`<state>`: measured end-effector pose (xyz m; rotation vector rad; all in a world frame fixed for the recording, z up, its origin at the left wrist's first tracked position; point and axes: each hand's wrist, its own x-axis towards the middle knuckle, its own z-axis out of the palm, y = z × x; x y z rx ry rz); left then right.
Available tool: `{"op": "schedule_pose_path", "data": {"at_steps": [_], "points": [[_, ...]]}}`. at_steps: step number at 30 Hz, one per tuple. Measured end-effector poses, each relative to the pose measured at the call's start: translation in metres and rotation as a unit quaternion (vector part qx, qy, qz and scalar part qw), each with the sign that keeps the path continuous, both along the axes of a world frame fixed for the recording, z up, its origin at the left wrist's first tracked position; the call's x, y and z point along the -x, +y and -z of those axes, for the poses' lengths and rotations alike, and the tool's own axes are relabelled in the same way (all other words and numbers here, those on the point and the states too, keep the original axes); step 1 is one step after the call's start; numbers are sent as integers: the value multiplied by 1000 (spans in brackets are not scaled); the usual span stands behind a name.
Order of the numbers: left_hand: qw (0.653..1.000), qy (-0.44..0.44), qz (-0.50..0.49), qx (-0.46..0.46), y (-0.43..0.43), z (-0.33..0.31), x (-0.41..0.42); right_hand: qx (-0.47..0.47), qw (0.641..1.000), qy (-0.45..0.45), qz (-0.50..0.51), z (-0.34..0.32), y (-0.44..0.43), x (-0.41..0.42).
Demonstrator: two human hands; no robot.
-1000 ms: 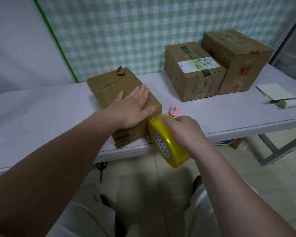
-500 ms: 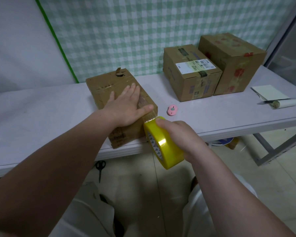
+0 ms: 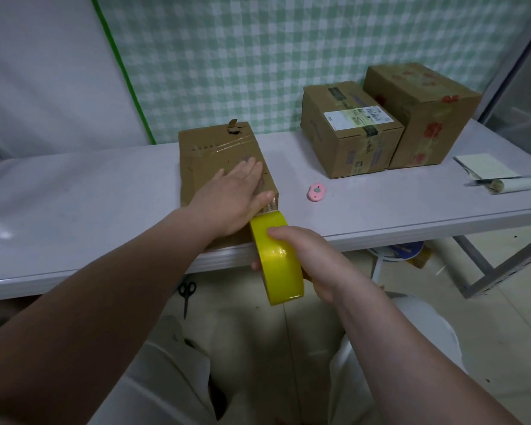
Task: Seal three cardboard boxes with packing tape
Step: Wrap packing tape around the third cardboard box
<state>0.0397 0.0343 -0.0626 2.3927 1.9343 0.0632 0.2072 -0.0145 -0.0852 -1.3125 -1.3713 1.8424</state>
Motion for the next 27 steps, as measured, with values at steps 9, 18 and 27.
{"op": "schedule_pose_path", "data": {"at_steps": [9,18,27], "points": [[1000,-3,-6,13,5,1,0,33,998,55,18,-7,-7,3],[1000,3,-10,-4,5,0,-3,130,988,73,27,-3,1,7],[997,54,-24,-59,11,5,-9,132,986,74,67,-1,11,11]]}}
